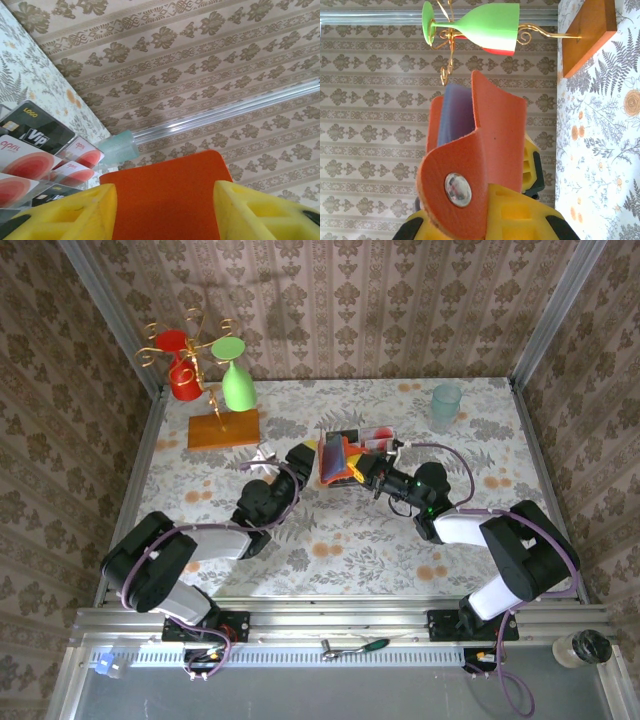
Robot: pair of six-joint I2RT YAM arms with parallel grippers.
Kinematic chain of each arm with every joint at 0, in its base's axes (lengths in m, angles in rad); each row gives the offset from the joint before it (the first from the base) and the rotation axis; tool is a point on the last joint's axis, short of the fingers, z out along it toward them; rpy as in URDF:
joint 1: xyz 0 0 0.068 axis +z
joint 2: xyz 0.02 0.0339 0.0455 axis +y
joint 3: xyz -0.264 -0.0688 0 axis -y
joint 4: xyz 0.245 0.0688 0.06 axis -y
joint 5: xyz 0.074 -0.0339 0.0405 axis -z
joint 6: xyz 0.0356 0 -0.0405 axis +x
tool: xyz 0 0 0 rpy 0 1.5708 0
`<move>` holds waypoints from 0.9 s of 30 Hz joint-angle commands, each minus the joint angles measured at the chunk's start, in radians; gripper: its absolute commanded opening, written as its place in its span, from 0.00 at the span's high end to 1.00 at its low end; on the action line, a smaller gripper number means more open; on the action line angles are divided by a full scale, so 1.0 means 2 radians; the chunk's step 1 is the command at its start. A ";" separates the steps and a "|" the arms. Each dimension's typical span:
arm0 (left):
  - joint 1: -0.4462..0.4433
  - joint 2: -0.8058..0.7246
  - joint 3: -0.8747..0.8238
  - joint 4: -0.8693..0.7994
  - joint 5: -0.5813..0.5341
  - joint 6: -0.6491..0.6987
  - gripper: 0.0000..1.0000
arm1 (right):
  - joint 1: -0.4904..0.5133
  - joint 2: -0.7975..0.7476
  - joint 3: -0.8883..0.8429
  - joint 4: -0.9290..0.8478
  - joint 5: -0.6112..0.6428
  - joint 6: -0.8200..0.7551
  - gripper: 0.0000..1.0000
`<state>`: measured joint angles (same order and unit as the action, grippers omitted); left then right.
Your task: Put the credit cards into the card holder
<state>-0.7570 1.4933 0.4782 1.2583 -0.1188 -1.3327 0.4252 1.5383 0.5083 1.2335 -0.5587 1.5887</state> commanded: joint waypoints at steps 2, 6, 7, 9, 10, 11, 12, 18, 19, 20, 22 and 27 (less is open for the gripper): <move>0.013 -0.012 -0.010 -0.010 0.018 0.033 0.43 | -0.003 0.001 -0.007 0.031 -0.009 -0.017 1.00; 0.017 -0.042 -0.008 -0.065 0.027 0.061 0.40 | -0.003 0.008 -0.011 0.034 -0.011 -0.020 1.00; 0.018 -0.047 -0.009 -0.074 0.029 0.067 0.40 | -0.003 0.009 -0.011 0.034 -0.011 -0.020 1.00; 0.019 -0.056 -0.010 -0.088 0.032 0.075 0.39 | -0.003 0.011 -0.013 0.034 -0.011 -0.021 1.00; 0.020 -0.057 -0.010 -0.092 0.032 0.077 0.38 | -0.003 0.011 -0.013 0.034 -0.011 -0.022 1.00; 0.021 -0.057 -0.011 -0.094 0.034 0.078 0.37 | -0.003 0.013 -0.013 0.034 -0.011 -0.022 1.00; 0.022 -0.055 -0.012 -0.095 0.037 0.079 0.37 | -0.003 0.013 -0.014 0.035 -0.011 -0.024 1.00; 0.026 -0.037 -0.021 -0.081 0.044 0.078 0.37 | -0.003 0.015 -0.021 0.036 -0.012 -0.027 1.00; 0.027 -0.034 -0.022 -0.081 0.049 0.078 0.39 | -0.003 0.016 -0.022 0.036 -0.012 -0.028 1.00; 0.028 -0.031 -0.022 -0.081 0.053 0.078 0.41 | -0.003 0.016 -0.025 0.036 -0.013 -0.029 1.00; 0.029 -0.027 -0.026 -0.082 0.059 0.079 0.46 | -0.003 0.016 -0.029 0.036 -0.013 -0.030 1.00; 0.034 -0.030 -0.038 -0.096 0.068 0.089 0.62 | -0.003 0.015 -0.036 0.036 -0.015 -0.034 1.00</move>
<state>-0.6975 1.4300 0.4183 1.0809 -0.0151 -1.1858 0.4252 1.5661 0.4454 1.2510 -0.5640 1.5463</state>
